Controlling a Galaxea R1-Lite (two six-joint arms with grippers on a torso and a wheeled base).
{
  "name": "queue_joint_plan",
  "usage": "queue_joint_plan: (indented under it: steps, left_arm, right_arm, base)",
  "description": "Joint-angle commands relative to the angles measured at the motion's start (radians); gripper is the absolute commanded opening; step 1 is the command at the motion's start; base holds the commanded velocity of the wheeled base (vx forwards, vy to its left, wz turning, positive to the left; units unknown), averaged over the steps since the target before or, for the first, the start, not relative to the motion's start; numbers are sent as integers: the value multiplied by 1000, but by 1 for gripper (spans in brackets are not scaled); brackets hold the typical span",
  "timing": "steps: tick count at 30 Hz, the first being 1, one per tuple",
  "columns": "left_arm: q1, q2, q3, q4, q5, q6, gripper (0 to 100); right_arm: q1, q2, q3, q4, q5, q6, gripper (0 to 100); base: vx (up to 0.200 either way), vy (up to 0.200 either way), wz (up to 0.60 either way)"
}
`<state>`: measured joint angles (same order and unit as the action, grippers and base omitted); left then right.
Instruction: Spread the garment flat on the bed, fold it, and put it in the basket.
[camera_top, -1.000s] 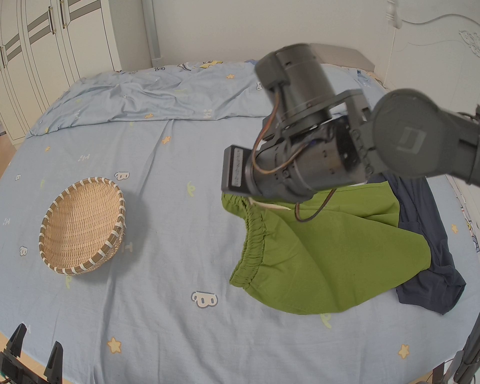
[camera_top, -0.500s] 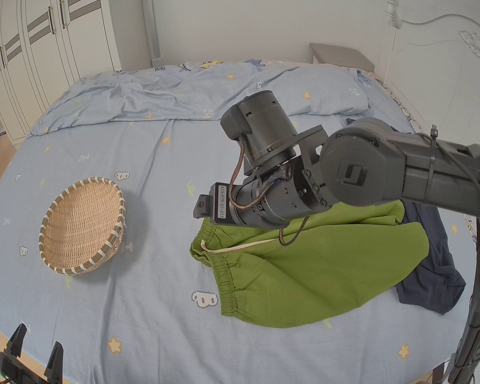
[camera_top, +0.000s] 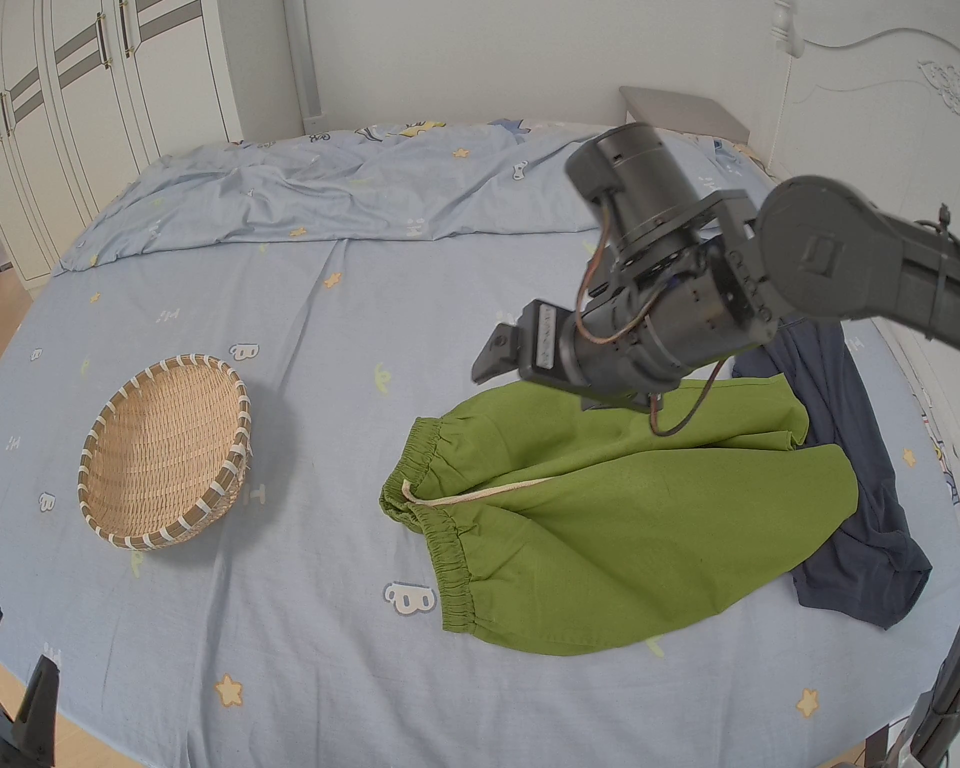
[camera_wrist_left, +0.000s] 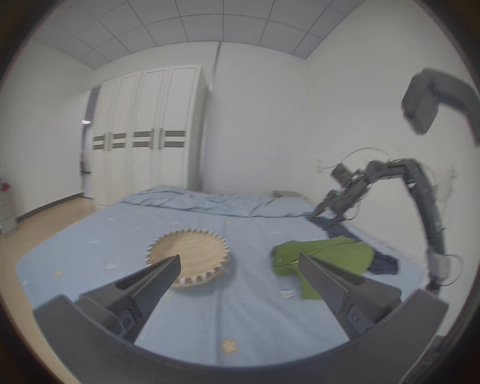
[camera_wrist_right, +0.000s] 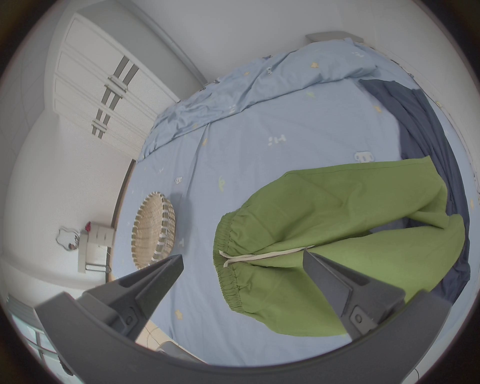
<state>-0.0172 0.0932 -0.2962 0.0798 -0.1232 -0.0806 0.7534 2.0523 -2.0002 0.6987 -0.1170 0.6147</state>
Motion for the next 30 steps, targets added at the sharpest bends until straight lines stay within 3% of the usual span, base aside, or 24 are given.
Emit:
queue_joint_plan:
  steps: [1,5,7,8,11,15,18,22,23,27,30]
  left_arm:
    - [-32,413,-185,81,-317,-41,100]
    - [-89,666,-187,12,-447,-62,100]
    - [-164,787,-178,-57,-477,-120,100]
    - [-176,804,-178,-69,-477,-131,100]
    - [-273,1031,-156,-242,-481,-215,100]
    - [-316,1257,-139,-426,-497,-217,100]
    - [-337,1409,-152,-502,-539,-203,100]
    - [-337,1542,-152,-589,-604,-133,100]
    - [-336,1594,-149,-627,-645,-77,100]
    - [-336,1651,-162,-640,-725,-4,100]
    - [-340,1714,-182,-643,-744,32,100]
  right_arm:
    - [-167,-219,0,62,115,63,100]
    - [-243,-373,189,16,250,63,100]
    - [-278,-451,331,-59,333,62,100]
    - [-284,-462,356,-74,344,62,100]
    - [-332,-574,630,-311,427,51,100]
    - [-339,-661,917,-610,450,39,100]
    - [-345,-687,1048,-720,454,-30,100]
    - [-358,-692,1115,-778,450,-70,100]
    - [-355,-692,1137,-797,453,-73,100]
    - [-356,-704,1143,-806,451,-78,100]
    - [-356,-713,1144,-806,451,-78,100]
  base:
    - [0,0,0]
    - [0,0,0]
    - [0,0,0]
    - [0,0,0]
    - [0,0,0]
    - [0,0,0]
    - [0,0,0]
    - [0,0,0]
    - [0,0,0]
    - [0,0,0]
    - [0,0,0]
